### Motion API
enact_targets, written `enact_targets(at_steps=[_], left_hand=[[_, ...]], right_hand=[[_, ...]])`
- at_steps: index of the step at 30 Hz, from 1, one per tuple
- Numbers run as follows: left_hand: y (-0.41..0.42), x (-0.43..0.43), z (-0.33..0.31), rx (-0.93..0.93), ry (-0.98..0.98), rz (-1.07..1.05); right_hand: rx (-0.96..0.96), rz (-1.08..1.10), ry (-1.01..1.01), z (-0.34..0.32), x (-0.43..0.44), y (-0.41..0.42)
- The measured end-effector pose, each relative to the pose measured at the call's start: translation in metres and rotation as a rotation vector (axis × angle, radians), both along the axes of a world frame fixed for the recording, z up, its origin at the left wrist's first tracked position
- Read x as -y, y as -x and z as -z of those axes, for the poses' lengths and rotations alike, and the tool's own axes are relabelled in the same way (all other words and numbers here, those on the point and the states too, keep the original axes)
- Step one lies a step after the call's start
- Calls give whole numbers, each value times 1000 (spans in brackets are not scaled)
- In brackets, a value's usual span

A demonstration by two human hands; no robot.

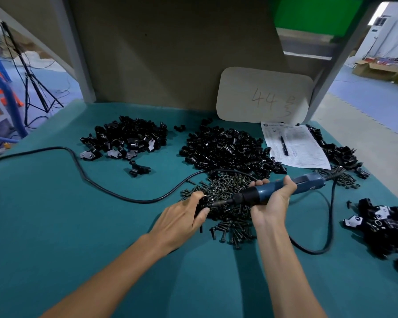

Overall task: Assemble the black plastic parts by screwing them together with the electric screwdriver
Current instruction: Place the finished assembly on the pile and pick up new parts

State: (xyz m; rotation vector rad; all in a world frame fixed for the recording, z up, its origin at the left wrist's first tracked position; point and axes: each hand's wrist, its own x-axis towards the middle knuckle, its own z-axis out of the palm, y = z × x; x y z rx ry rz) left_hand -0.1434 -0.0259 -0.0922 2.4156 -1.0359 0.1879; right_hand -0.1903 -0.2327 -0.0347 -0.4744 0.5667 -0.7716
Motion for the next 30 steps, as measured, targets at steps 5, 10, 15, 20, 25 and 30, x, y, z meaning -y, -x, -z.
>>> enact_targets(at_steps=[5, 10, 15, 20, 25, 30], left_hand=[[0, -1, 1, -43, 2, -14], [0, -2, 0, -39, 0, -14], [0, -2, 0, -31, -10, -13], [1, -4, -3, -52, -23, -29], [5, -1, -10, -383, 140, 25], [14, 8, -25, -637, 309, 82]], right_hand=[[13, 18, 18, -5, -4, -4], [9, 17, 58, -7, -4, -7], [3, 24, 57, -5, -5, -3], [1, 33, 90, -10, -7, -4], [21, -33, 238, -21, 2, 3], [-8, -8, 289, -37, 12, 5]])
